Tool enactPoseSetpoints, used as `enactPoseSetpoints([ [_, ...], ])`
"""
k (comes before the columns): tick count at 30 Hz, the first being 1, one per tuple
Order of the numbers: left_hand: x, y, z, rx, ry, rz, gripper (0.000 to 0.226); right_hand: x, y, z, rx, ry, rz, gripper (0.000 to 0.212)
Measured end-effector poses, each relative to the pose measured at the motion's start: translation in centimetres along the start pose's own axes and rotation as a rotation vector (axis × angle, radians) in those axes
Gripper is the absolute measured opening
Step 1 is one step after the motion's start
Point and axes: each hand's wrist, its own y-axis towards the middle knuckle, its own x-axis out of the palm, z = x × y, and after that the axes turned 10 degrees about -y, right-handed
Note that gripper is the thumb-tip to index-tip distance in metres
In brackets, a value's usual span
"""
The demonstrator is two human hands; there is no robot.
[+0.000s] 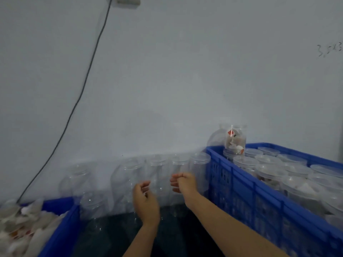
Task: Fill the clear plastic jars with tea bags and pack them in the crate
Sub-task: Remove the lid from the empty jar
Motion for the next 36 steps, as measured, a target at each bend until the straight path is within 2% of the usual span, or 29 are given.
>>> enactPoseSetpoints([
  [2,-1.8,2.3,-0.7,0.008,0.035,0.131,0.03,2.5,-0.5,0.8,0.048,-0.022,-0.09,0.032],
  [4,-3.0,4.4,-1.5,-0.025,0.043,0.155,0.035,4.8,-0.8,1.3,0.07,-0.054,-0.144,0.033],
  [9,-4.1,8.0,-3.6,-0.068,0.039,-0.004,0.054,9.0,-1.1,2.2,0.002,-0.189,-0.199,0.045],
  [14,-4.4,10.1,-5.8,-0.25,-0.056,-0.191,0.068,11.3,-1.3,3.3,-0.076,-0.296,-0.205,0.064],
  [18,-4.1,10.8,-7.6,-0.376,-0.008,-0.262,0.083,11.6,-1.5,3.9,-0.032,-0.278,-0.33,0.077],
  [20,-3.8,10.6,-7.7,-0.386,0.018,-0.267,0.089,11.3,-1.4,3.8,-0.046,-0.28,-0.359,0.079],
  [23,-4.4,10.1,-6.9,-0.291,0.207,-0.251,0.095,10.9,-1.6,3.7,-0.077,-0.317,-0.335,0.082],
  [27,-6.4,8.3,-4.9,-0.161,0.331,-0.228,0.1,9.5,-3.3,4.0,-0.086,-0.299,-0.33,0.078],
  [31,-8.4,5.1,-2.7,-0.137,0.183,-0.234,0.1,7.7,-6.8,4.4,-0.1,-0.134,-0.425,0.067],
  [34,-10.4,1.5,-1.6,-0.158,0.05,-0.234,0.089,6.6,-9.4,5.5,-0.081,-0.072,-0.425,0.058],
  [36,-11.9,-0.8,-1.3,-0.158,0.052,-0.269,0.083,5.9,-11.1,6.3,-0.075,0.004,-0.394,0.043],
])
